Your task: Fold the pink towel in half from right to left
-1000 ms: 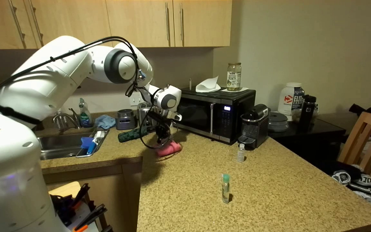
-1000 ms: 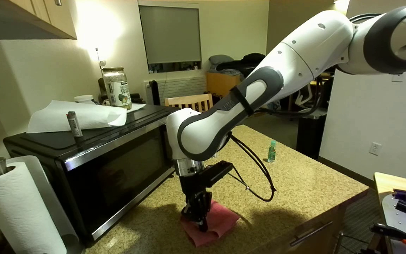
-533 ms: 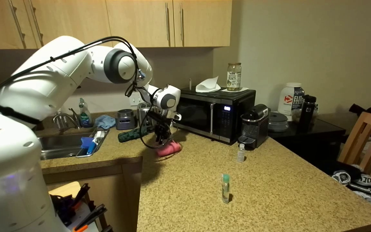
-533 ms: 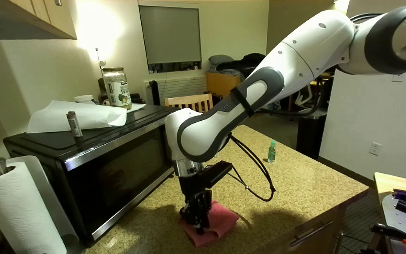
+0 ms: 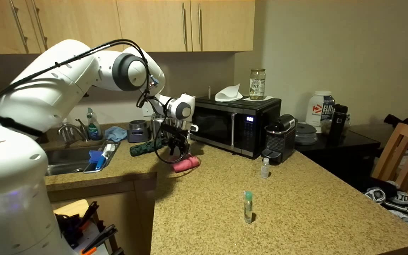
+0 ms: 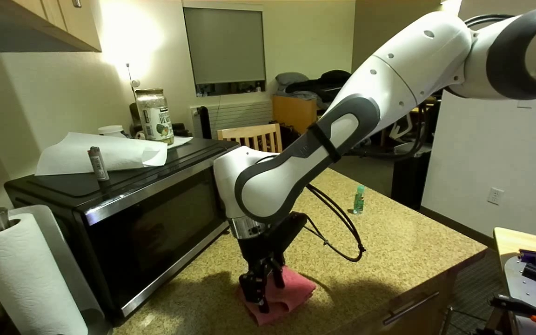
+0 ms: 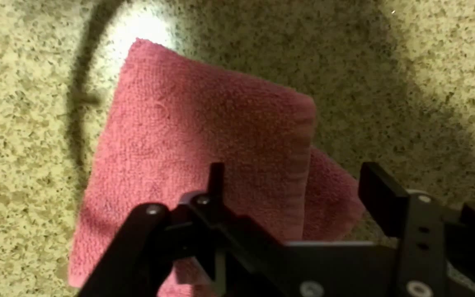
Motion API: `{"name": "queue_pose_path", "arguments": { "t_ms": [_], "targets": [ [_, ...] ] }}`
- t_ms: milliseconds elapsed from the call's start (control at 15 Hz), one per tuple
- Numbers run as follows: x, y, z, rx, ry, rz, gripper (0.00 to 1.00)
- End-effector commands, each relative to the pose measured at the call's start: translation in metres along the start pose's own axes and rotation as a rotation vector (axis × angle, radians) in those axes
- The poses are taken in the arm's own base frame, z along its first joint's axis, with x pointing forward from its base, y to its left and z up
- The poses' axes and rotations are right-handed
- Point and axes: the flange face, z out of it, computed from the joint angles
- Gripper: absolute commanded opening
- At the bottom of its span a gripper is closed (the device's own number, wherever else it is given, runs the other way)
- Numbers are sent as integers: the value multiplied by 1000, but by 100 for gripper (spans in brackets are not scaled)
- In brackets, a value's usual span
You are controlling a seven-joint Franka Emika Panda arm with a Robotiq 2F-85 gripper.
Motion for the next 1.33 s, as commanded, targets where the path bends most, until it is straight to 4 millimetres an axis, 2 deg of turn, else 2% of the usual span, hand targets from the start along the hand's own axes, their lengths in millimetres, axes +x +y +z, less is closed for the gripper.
{"name": "queue_pose_path", "arguments": {
  "t_ms": [0, 67, 133, 267, 1000, 1267],
  "targets": [
    [-5, 0, -4, -56, -9, 21, 100],
    [-5, -1, -4, -55, -9, 21, 100],
    [-4, -2, -4, -51, -7, 19, 75],
    [-4, -4, -3, -48, -5, 18, 72],
    [-4, -5, -4, -50, -2, 14, 1],
    [-2, -10, -13, -55, 2, 4, 0]
  ]
}}
